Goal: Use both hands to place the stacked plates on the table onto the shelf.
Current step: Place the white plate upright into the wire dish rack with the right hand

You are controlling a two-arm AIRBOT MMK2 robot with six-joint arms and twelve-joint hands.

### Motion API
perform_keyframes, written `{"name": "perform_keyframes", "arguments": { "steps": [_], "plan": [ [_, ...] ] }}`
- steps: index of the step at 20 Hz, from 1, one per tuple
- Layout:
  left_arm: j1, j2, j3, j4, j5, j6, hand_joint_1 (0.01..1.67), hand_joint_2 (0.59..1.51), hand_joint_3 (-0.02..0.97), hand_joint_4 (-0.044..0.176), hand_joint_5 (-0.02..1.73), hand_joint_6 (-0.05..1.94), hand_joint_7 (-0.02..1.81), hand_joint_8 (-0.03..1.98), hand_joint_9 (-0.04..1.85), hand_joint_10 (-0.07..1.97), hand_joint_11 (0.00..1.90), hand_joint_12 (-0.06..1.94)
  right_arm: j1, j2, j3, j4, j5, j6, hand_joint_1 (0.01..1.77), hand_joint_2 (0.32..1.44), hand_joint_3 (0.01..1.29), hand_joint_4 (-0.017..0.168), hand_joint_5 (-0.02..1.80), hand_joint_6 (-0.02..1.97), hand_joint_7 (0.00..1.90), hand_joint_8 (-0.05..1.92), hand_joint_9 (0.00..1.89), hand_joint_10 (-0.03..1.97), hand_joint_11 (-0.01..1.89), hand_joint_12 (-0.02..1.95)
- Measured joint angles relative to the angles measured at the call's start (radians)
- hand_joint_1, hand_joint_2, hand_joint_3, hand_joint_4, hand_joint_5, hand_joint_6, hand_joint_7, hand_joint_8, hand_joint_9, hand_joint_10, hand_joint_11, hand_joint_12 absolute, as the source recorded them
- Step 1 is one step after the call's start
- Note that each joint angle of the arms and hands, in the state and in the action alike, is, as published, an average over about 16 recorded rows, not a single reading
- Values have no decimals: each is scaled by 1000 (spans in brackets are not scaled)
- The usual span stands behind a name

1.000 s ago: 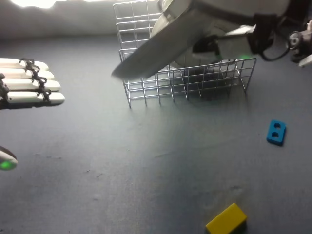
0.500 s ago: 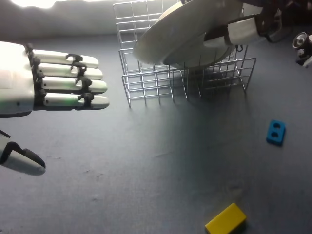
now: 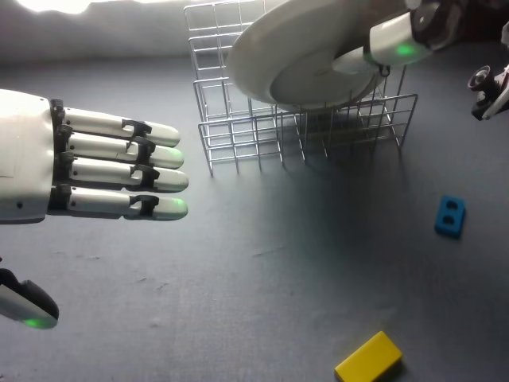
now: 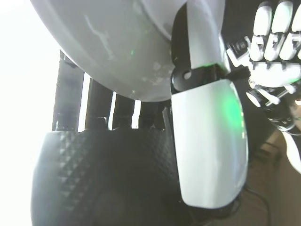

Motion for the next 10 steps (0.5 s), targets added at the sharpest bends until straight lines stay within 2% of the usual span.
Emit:
{"name": "perform_keyframes", "arguments": {
  "steps": [10],
  "plan": [
    [26, 21, -8, 23, -161, -24, 13, 1084, 19, 3, 29, -6, 17, -2, 20, 2, 12, -3, -6, -58, 82, 116, -55, 12, 1227, 999, 15, 4, 895, 1082, 1035, 931, 1275, 107, 889, 1043]
  ]
}}
